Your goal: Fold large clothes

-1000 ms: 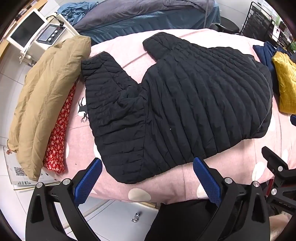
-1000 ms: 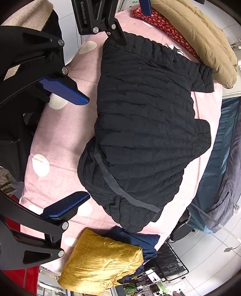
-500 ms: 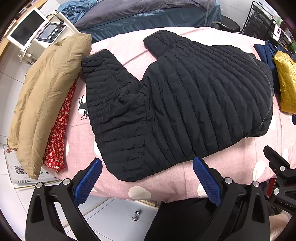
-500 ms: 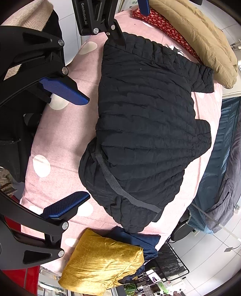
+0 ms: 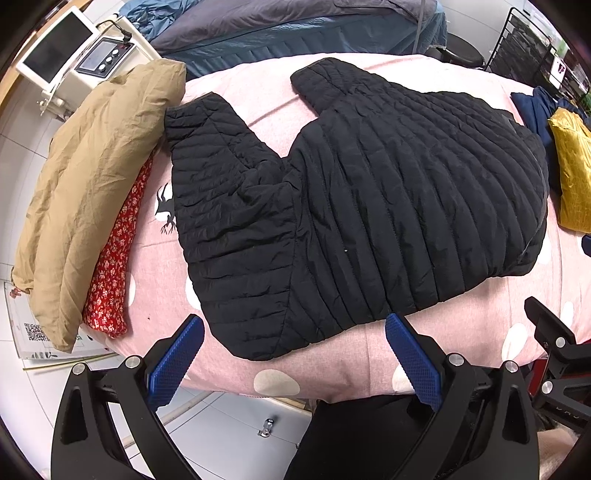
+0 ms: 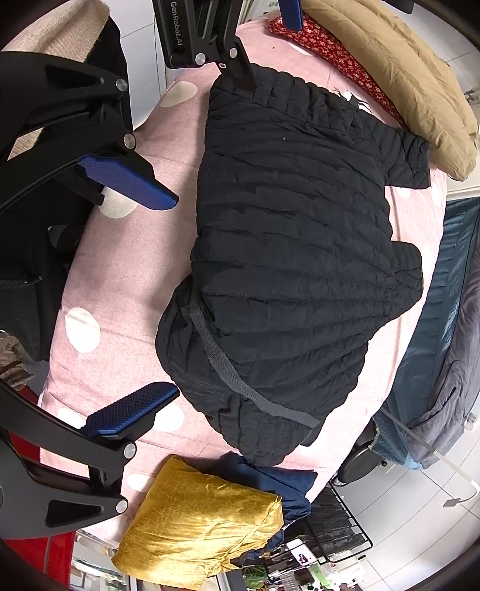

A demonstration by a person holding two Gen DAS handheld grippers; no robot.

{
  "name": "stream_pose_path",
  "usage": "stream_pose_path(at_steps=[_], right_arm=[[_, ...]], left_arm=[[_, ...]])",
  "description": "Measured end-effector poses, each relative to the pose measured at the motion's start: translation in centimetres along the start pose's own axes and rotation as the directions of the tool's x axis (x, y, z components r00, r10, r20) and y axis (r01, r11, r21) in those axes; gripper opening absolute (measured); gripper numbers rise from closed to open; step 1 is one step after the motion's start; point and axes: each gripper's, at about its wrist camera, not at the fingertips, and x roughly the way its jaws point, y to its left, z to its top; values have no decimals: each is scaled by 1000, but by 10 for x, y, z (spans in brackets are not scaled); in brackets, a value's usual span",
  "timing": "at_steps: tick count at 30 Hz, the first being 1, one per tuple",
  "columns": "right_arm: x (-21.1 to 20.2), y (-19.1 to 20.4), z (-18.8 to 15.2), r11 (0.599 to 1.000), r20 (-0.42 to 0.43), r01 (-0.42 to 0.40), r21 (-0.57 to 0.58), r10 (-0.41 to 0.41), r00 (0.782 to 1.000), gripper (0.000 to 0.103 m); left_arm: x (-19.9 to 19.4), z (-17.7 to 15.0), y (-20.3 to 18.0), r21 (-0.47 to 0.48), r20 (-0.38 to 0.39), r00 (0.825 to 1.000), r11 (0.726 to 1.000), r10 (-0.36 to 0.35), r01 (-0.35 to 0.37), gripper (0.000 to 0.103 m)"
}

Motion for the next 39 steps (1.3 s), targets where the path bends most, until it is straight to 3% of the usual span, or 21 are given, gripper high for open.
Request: stream_pose_path(at_steps=[39], right_arm=[[1,1,-2,1000,-2,-5,-1,5,1000,93]], left_arm=[[1,-4,0,6,-2,1000,1000,-2,2,96]])
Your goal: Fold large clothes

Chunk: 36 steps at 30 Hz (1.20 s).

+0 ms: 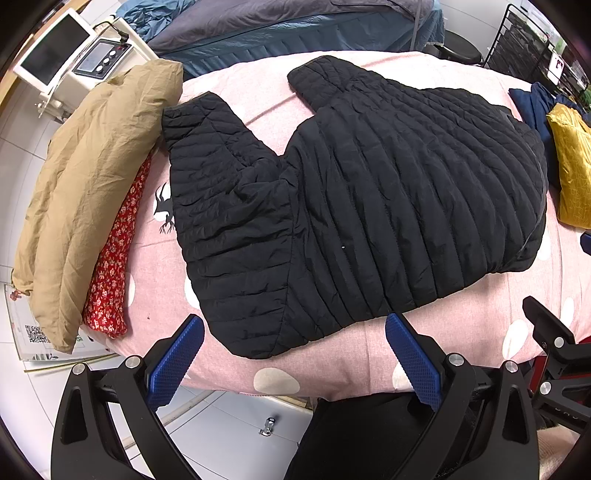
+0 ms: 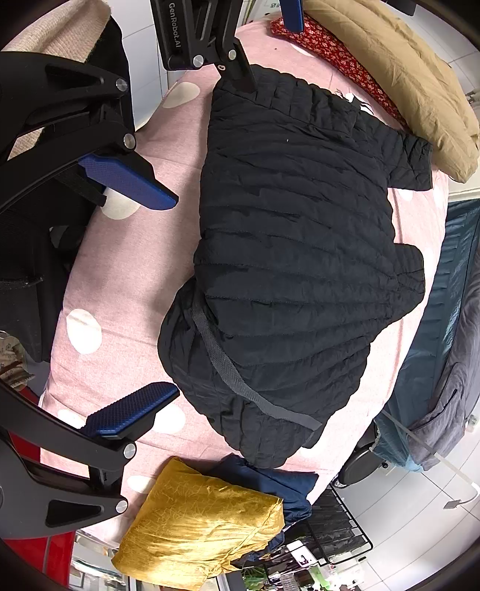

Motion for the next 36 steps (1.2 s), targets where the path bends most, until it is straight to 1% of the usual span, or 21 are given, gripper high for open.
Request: stream_pose_path(at_steps=[12,15,17,19,20,22,23,24,25,26,27,28,30,31,32,34,36], right_arm=[[6,1,1,1000,-23,-15,-4,15,1000,93],[12,2,1,999,-43,-46,-7,46,998,93],[17,4,2,997,-53,-70,-14,69,996,93],[22,6,3,994,-56,-110,-21,108,993,93],[24,7,4,992,-55,-122,-24,120,991,93],[27,9,8,988,-47,-153,-35,152,987,93],[28,9,11,985,-42,-171,-38,169,985,93],[30,9,15,980,-41,-194,-38,192,980,93],[31,9,22,975,-41,-220,-36,218,975,93],[31,9,26,971,-39,-236,-35,234,971,93],[33,8,34,965,-34,-262,-32,261,965,93],[34,7,42,959,-32,-283,-26,282,959,93],[39,4,64,950,-29,-313,-14,312,950,93],[42,2,76,947,-26,-320,-9,320,947,93],[46,1,91,946,-21,-323,-4,323,946,93],[52,-1,118,946,-21,-325,3,325,945,93],[61,1,148,942,-32,-337,3,337,941,93]], left_arm=[[5,1,-3,10,-21,1000,1000,-17,17,96],[10,0,-4,11,-46,998,999,-45,46,96],[16,0,-1,0,-73,994,997,-83,83,96],[26,1,10,-46,-89,985,988,-149,145,96],[31,1,20,-78,-77,983,984,-165,159,96],[38,0,43,-139,-36,987,979,-158,151,96],[46,0,63,-190,-23,989,972,-147,141,96],[53,-1,79,-235,-28,988,962,-151,141,96],[61,-2,96,-290,-36,985,945,-169,152,96],[70,-5,114,-350,-41,979,921,-200,173,96],[81,-8,135,-430,-46,968,879,-248,205,96],[90,-11,151,-492,-46,957,841,-286,228,96],[107,-18,177,-593,-33,937,761,-348,262,96],[113,-19,184,-617,-27,934,740,-358,266,96],[117,-20,189,-632,-21,932,727,-361,268,96],[132,-19,193,-650,-29,930,714,-365,260,96],[147,-19,197,-662,-21,919,694,-394,283,96]])
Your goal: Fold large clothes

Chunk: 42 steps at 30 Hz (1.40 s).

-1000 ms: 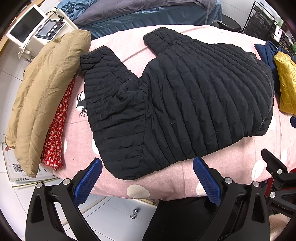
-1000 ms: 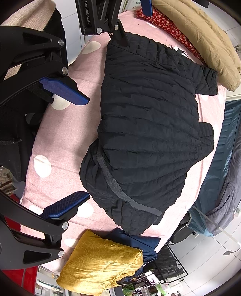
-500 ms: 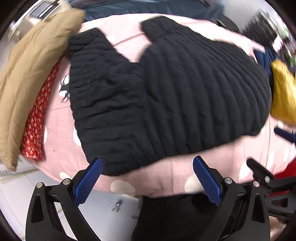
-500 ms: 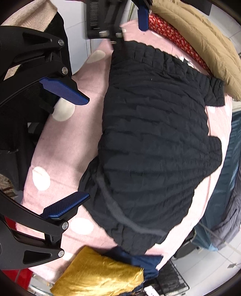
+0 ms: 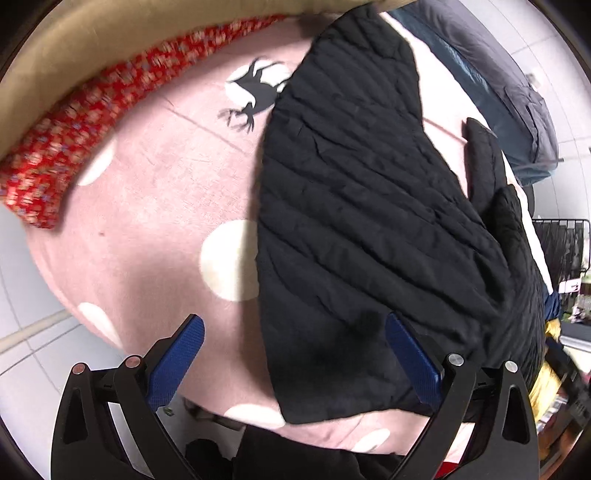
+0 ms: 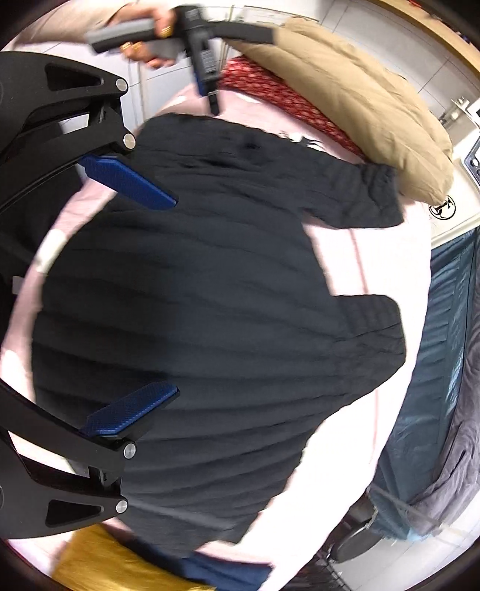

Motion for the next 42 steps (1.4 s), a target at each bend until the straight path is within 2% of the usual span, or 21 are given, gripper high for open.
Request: stream_pose_path(at_steps=[6,8,10,11,14,15,17,18,20,22,28,33,36,38,40,41,42], right_arm=[[36,11,81,997,-41,-65,39,67,997,93],[54,21,100,998,-67,-59,25,60,996,93],[81,34,116,999,-120,23,-22,-26,992,93],[95,38,119,997,-160,73,-39,-78,984,93],[124,44,114,987,-239,120,-108,-143,961,93],[131,46,106,978,-253,138,-156,-175,952,92],[126,42,88,977,-241,102,-187,-146,959,73],[120,38,80,980,-238,79,-181,-122,964,68],[104,29,61,984,-239,34,-174,-75,968,44],[85,20,35,981,-240,12,-194,-60,969,38],[57,-5,-49,988,-289,-16,-154,-30,957,37],[52,-21,-119,999,-316,-37,-39,22,949,38],[47,-25,-157,998,-323,-55,-1,52,945,50],[48,-34,-178,995,-345,-73,73,94,934,62],[48,-46,-199,981,-358,-90,172,147,922,67],[45,-48,-203,978,-353,-92,189,154,923,67],[34,-48,-206,978,-326,-90,189,149,934,67]], left_arm=[[22,5,12,-102,23,996,990,-91,93,94],[29,3,14,-132,14,993,984,-120,120,94],[33,0,15,-164,9,988,975,-152,151,94],[34,-4,18,-174,6,986,971,-167,166,94],[35,-6,19,-164,5,985,972,-170,169,93],[33,-7,18,-144,5,986,976,-166,165,91],[32,-7,16,-119,6,986,979,-165,164,89],[32,-7,14,-105,3,987,981,-163,163,86],[34,-8,8,-80,-11,987,984,-162,161,83],[37,-11,0,-38,-41,984,985,-173,171,82],[46,-33,-33,125,-138,982,981,-129,147,78],[55,-58,-46,178,-192,975,974,-107,142,76],[61,-72,-48,198,-220,971,970,-98,143,73],[65,-80,-50,208,-235,968,968,-90,141,73],[70,-90,-54,243,-253,965,961,-67,130,73],[72,-93,-55,262,-257,965,957,-56,126,72],[71,-94,-55,265,-259,964,955,-60,130,72]])
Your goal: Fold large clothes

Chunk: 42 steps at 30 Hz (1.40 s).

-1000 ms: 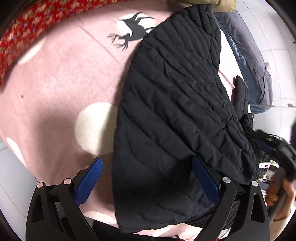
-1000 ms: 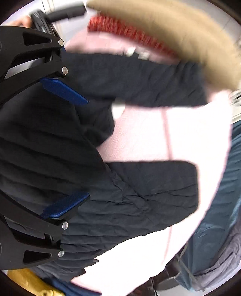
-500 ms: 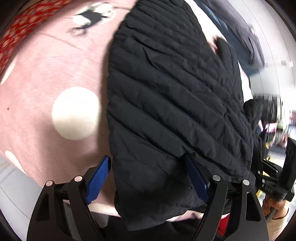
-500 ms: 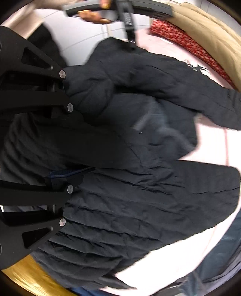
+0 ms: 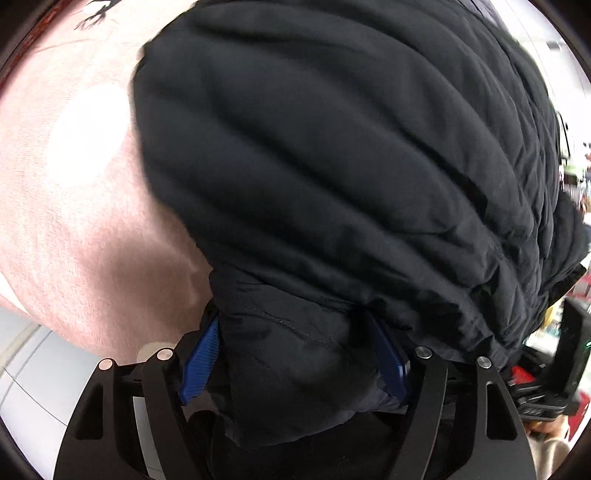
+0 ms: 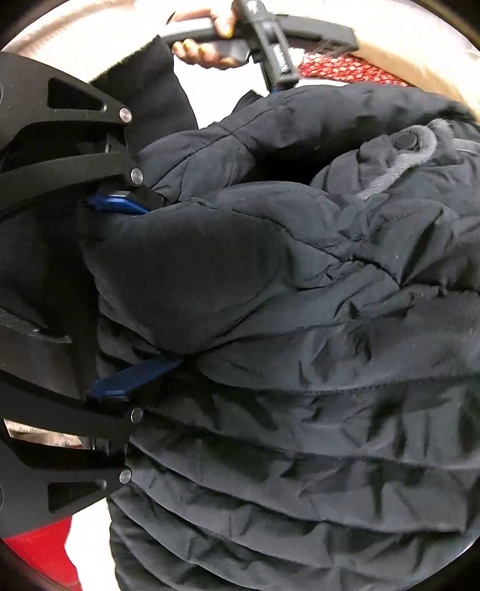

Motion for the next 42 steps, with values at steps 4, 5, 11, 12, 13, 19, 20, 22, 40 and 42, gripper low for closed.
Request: stream_pose_path(at_steps=[4,5,11,12,13,19,20,22,40,42], right_arm=[[-60,24,-7,992,203,75,-103,-53,978,67],[-85,38,-6,983,285,97,-153,-50,957,68],[-140,88,36,917,525,281,-284,-97,845,86],[-134,92,58,910,522,306,-279,-124,844,86],[-126,96,73,917,503,286,-279,-114,857,86],[-29,89,123,937,169,82,-340,-25,985,86],[-13,85,124,929,158,141,-342,-91,983,86],[14,70,120,937,107,103,-333,-71,992,82],[-172,-39,2,949,567,-271,-162,314,762,27],[-212,-47,-20,948,646,-278,-156,311,698,27]], left_arm=[[-8,-7,7,16,33,999,1000,5,-5,67],[-8,-8,8,22,35,999,1000,1,-2,66],[-10,-24,-17,74,59,998,996,37,-41,63],[-11,-25,-22,85,65,997,995,45,-50,63],[-11,-26,-24,89,70,996,995,48,-54,63],[-11,-44,-16,11,105,994,1000,24,-25,63],[-10,-48,-15,-12,112,993,1000,21,-19,63],[-10,-54,-10,-58,117,993,998,12,-5,63],[-139,-22,-186,236,391,920,964,17,-118,31],[-171,-23,-220,316,472,881,940,-35,-132,27]])
